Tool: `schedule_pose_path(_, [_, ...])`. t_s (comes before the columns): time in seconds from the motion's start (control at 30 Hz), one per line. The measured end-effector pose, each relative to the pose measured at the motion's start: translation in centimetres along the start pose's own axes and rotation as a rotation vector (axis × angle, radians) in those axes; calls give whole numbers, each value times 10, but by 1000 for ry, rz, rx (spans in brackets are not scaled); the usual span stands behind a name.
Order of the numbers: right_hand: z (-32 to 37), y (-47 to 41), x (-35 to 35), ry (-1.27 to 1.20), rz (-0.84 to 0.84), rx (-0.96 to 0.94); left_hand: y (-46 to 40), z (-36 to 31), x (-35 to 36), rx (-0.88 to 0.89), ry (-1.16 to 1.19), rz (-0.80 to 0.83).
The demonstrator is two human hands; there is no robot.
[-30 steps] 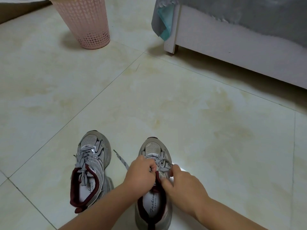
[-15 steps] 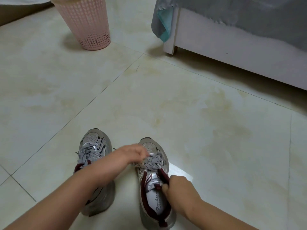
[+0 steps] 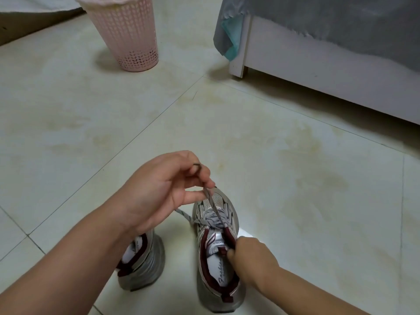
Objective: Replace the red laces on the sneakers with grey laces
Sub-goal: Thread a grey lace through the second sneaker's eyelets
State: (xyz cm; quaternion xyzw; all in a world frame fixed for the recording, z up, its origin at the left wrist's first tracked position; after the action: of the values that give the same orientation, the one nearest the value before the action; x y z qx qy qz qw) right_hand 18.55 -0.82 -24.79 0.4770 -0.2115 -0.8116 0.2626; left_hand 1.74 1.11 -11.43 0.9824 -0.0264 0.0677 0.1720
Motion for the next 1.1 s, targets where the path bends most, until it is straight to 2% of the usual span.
schedule_pose_path(0.03, [3,2,-5,18,-39,-40,-1,-1,3,4,-56,6])
schedule_pose_path(0.1, [14,7,-19,-46,-171,-237,-3,0,10,6,-133,48])
schedule_pose_path(0.17, [33,11,-34,-300,-173,-415,-6,4,17,18,-173,97])
schedule_pose_path(0.23, [47,8,-44,-578,-130,-469,-12,13,17,66,-222,83])
schedule_pose_path(0.3, [51,-2,-52,-726,-161,-423,-21,30,10,106,-383,-51])
schedule_pose_path(0.37, [45,-14,-61,-765,-216,-301,-28,56,0,49,-656,-185])
schedule_pose_path(0.47, [25,-31,-71,-890,-220,-86,-27,111,-7,-141,-1214,-98])
schedule_pose_path(0.53, [14,-36,-75,-795,-230,-20,-24,134,-8,-176,-1359,-49])
schedule_pose_path(0.7, [5,-39,-71,-345,-258,61,-28,134,-16,-198,-1271,-34])
schedule_pose_path(0.77, [12,-31,-67,-218,-340,40,-28,128,-16,-220,-1062,-35])
schedule_pose_path(0.8, [18,-27,-65,-177,-345,-36,-29,124,-13,-220,-957,-33])
schedule_pose_path(0.9, [39,-14,-47,-112,-172,-339,-32,106,-7,-162,-830,-24])
schedule_pose_path(0.97, [51,-7,-37,-94,-115,-453,-34,91,-5,-97,-793,-55])
schedule_pose_path(1.03, [54,-10,-38,-164,-180,-468,-32,80,-8,-50,-766,-80])
schedule_pose_path(1.1, [49,-17,-44,-315,-220,-374,-28,75,-17,-12,-862,-93])
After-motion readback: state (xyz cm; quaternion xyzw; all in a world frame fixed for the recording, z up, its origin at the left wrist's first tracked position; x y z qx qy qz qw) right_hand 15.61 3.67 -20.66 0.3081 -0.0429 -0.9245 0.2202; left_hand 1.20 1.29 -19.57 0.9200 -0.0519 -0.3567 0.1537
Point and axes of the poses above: each hand's wrist, its own y-axis away from the middle knuckle, its own x-axis out of the palm, z = x × y, the point moved 2 cm from there along -y, towards the middle knuckle, and after that the axes turned 14 degrees about -y, right-handed, at the moved point
